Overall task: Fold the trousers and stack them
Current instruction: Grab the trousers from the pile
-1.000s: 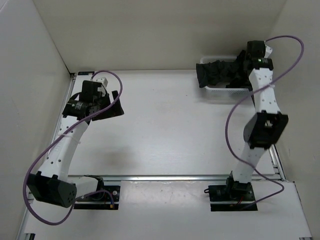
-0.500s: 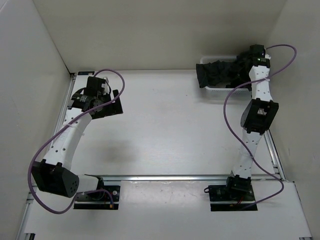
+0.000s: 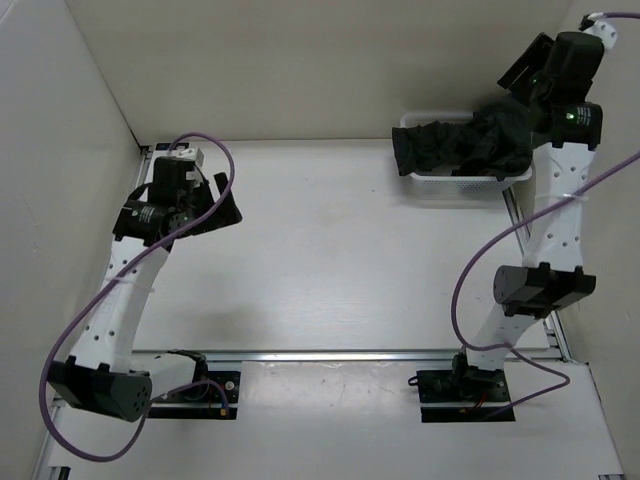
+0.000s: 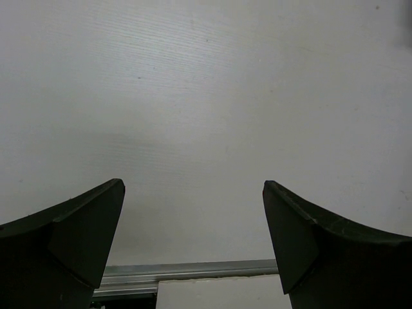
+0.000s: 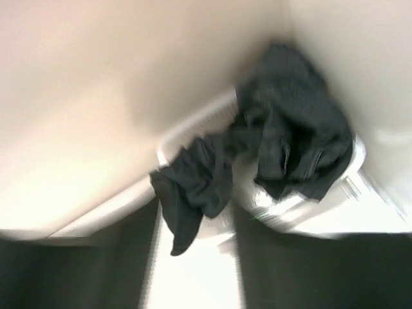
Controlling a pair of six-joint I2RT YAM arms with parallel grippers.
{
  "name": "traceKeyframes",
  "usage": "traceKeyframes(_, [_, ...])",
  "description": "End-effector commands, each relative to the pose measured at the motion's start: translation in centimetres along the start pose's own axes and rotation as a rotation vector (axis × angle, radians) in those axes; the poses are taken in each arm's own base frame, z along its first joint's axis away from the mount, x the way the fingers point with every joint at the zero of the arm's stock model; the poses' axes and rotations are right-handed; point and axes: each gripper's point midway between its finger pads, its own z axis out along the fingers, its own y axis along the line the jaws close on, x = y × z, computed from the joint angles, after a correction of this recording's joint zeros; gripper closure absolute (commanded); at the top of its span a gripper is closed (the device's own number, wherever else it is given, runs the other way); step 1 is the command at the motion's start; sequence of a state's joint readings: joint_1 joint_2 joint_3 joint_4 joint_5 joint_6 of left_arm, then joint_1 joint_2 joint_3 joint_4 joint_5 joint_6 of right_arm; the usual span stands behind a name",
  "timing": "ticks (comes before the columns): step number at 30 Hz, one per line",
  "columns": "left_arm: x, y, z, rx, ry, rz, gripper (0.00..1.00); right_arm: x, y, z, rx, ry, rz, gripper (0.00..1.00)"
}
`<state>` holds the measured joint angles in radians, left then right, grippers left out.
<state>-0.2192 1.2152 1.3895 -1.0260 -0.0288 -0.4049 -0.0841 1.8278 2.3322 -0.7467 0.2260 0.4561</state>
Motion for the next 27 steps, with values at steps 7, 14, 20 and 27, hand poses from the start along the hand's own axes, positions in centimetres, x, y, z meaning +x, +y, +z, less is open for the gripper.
traceKeyframes(7, [-1.6, -0.5, -3.4, 0.033, -0.088, 0.001, 0.0, 8.1, -4.9, 6.6, 0.133, 0.233, -0.056, 0.07])
traceKeyframes(14, [-2.2, 0.6, -0.8, -0.07, -0.039, -0.007, 0.0, 10.5, -5.9, 11.9, 0.161, 0.242, -0.08, 0.05])
traceKeyframes(20, [-0.7, 0.9, 1.5, -0.085, 0.017, -0.012, 0.0, 12.1, -6.1, 16.3, 0.152, 0.225, -0.088, 0.04])
traceKeyframes(27, [0.1, 1.4, 3.6, -0.117, 0.065, -0.008, 0.0, 13.8, -9.1, 19.4, 0.262, 0.198, -0.09, 0.04])
